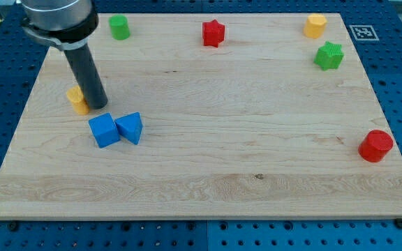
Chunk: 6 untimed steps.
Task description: Move the yellow heart to the bottom left side of the green circle
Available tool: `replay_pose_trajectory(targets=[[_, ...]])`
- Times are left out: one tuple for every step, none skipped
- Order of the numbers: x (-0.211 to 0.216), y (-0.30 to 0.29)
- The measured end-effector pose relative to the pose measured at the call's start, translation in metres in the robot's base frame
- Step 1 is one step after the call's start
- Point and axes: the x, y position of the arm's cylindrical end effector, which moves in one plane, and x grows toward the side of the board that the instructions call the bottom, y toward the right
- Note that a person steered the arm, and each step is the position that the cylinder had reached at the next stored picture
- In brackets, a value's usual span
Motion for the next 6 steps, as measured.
replay_pose_trajectory(targets=[[0.005,0.029],[0.037,0.034],[0.046,0.004],[0.019,-0.027],[-0.003,-0.03],[-0.001,-0.027]])
